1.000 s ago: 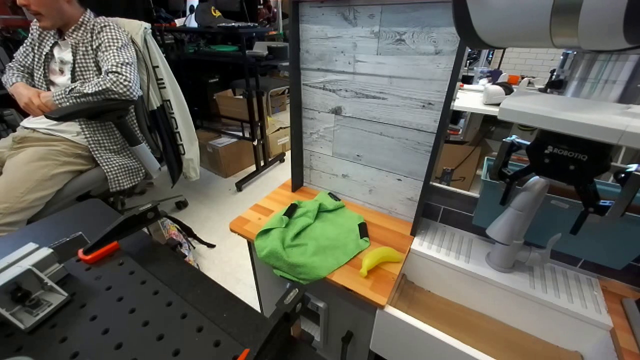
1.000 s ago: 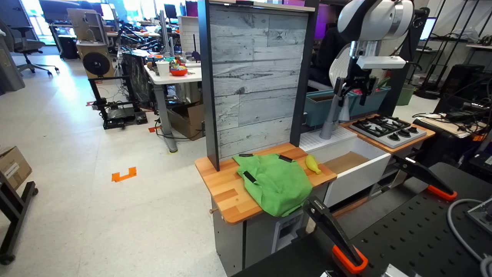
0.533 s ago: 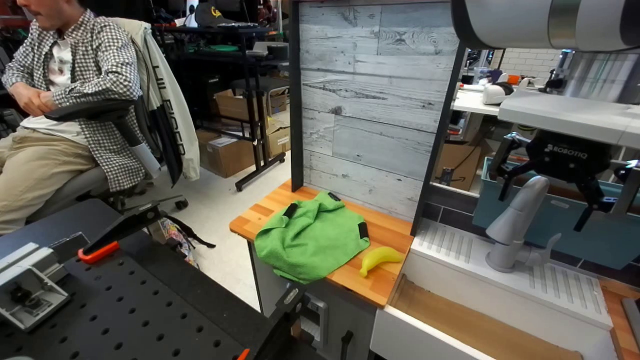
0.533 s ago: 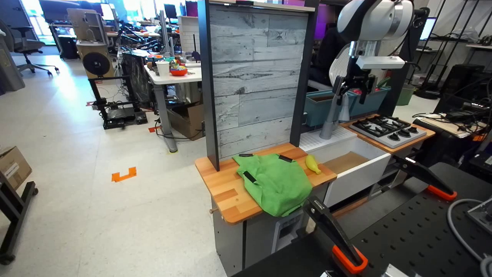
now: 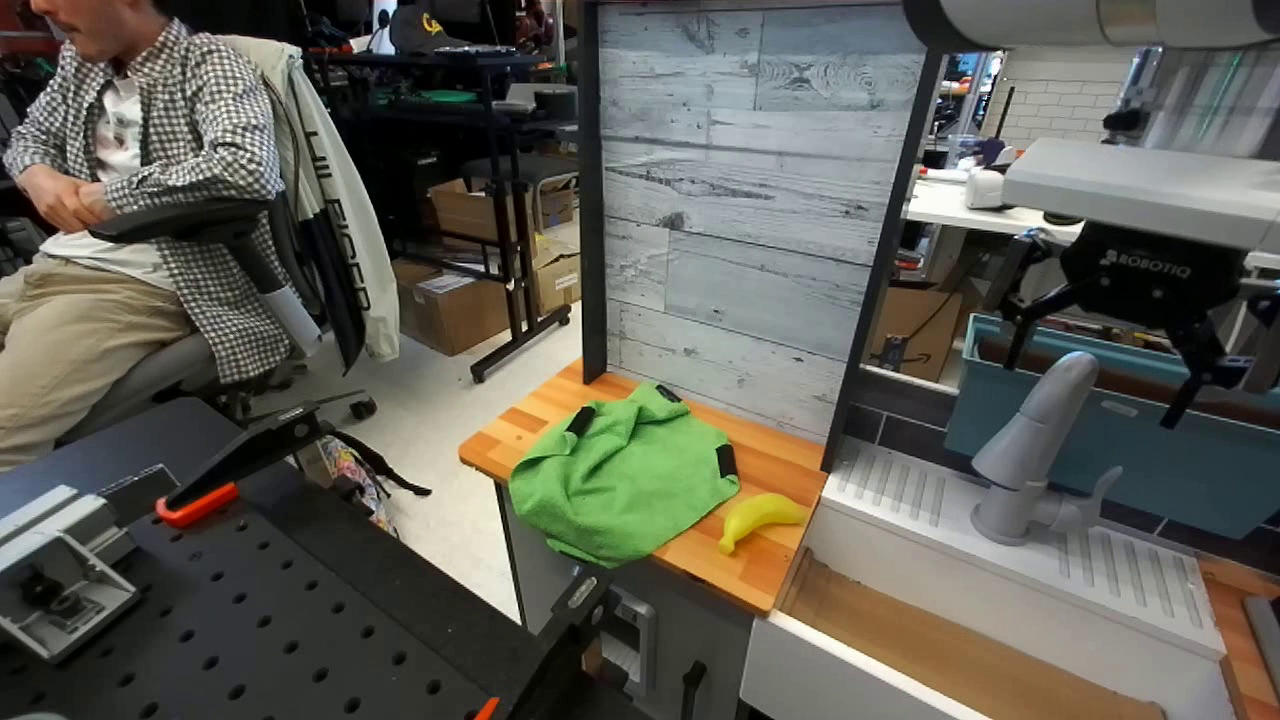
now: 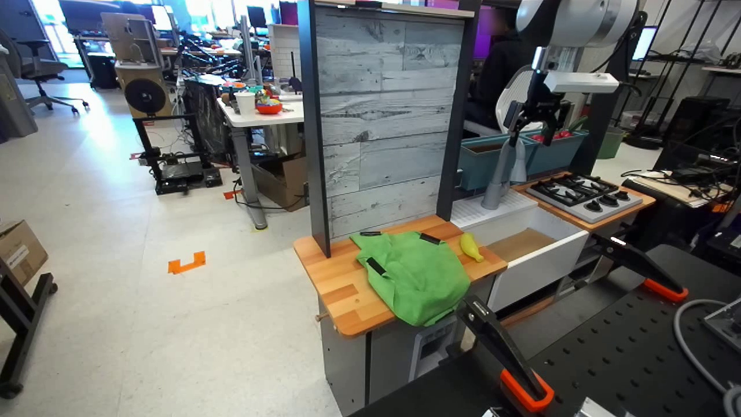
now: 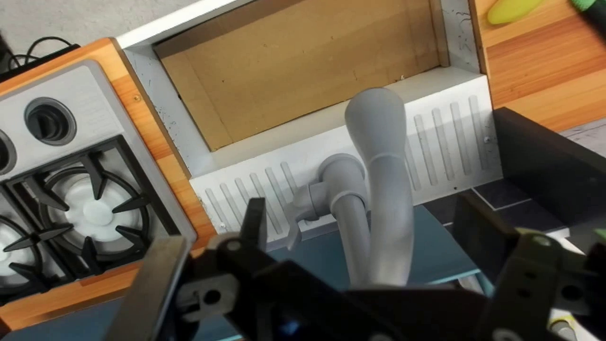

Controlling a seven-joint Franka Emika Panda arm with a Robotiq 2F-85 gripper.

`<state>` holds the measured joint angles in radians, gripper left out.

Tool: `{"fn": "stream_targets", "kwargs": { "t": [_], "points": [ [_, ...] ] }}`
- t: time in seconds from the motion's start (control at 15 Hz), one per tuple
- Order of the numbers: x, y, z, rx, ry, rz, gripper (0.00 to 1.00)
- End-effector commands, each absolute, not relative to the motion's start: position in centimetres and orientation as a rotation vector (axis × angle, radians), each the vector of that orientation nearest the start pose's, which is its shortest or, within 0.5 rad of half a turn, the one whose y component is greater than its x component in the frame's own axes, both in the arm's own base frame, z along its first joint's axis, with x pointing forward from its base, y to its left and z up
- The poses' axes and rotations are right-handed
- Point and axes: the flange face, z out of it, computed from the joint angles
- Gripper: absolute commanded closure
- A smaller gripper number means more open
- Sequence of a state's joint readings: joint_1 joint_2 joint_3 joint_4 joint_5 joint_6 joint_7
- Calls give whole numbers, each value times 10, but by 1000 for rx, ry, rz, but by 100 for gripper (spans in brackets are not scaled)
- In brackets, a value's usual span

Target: Turn the faucet to the right

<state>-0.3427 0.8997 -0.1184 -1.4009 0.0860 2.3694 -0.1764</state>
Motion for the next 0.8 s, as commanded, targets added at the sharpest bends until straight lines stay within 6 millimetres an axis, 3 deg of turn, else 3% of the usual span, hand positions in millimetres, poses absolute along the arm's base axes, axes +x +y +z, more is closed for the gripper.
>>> {"fn": "stream_targets", "kwargs": {
  "t": [0.0,0.2,0.33,0.4,0.73],
  "points": [
    [647,-299,215,-3129,461,-208,0],
    [637,-284,246,-3122,439,-278,0],
    [635,-268,256,-3155,362,-212,0],
    [649,-285,244,-3147,426,-237,0],
    [642,-270,252,-3148,392,-218,0]
  ]
}}
